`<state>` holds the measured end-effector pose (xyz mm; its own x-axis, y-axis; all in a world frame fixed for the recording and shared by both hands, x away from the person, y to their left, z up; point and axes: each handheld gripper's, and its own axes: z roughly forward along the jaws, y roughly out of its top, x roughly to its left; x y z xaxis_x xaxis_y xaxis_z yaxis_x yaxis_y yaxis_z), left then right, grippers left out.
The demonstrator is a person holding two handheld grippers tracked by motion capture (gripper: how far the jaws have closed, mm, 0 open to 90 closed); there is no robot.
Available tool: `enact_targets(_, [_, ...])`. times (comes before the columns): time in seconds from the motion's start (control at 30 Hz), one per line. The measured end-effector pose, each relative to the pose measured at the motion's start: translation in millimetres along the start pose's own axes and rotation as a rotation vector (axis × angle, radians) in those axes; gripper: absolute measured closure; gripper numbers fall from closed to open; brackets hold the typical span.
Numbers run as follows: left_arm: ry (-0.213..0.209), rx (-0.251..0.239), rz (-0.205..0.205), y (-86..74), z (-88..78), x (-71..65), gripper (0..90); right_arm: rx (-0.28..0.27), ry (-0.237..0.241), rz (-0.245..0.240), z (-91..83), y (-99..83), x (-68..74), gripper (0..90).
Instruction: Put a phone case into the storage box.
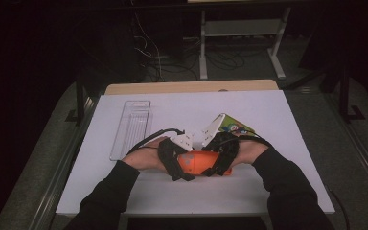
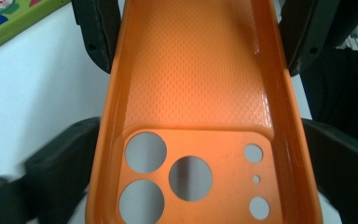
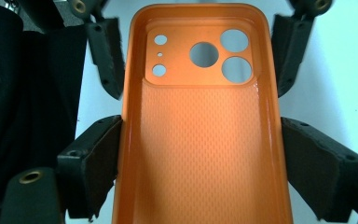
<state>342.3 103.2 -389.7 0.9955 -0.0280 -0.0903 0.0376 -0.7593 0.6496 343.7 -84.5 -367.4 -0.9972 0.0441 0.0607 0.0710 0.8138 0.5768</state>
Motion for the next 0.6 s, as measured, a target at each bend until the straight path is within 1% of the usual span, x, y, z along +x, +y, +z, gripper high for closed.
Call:
enact_targets(0.03, [-0.001,0.006,0.008,0.2,-0.4,0.5,5.7,0.000,-0.001,0.001,-0.2,-0.1,-0.1,15.3])
enact_targets(0.13, [-0.003,-0.003,0.005,0.5,-0.1,-0.3,7.2,0.002,0.004,0.003,0.4,-0.1,-0.1,15.3])
enact_targets(0.23, [-0.003,-0.003,0.020,0.9,-0.1,0.2,11.3,0.005,0.009,0.006,0.8,0.2,0.3,15.3])
enact_targets(0.27, [-0.004,-0.005,0.010,0.6,0.0,-0.1,13.5,0.001,0.010,-0.005,1.3,0.2,-0.1,15.3])
enact_targets(0.33, [-0.012,-0.011,0.002,0.2,-0.2,0.0,14.6,0.005,0.014,0.000,1.3,0.1,0.3,15.3])
enact_targets(0.47, [-0.018,-0.011,-0.004,0.2,-0.6,0.4,15.2,0.006,0.021,0.009,1.0,0.1,0.4,15.3])
enact_targets(0.6, [-0.022,-0.014,-0.010,0.3,-1.2,1.5,15.8,0.004,0.022,0.006,0.8,-0.6,-0.3,15.1])
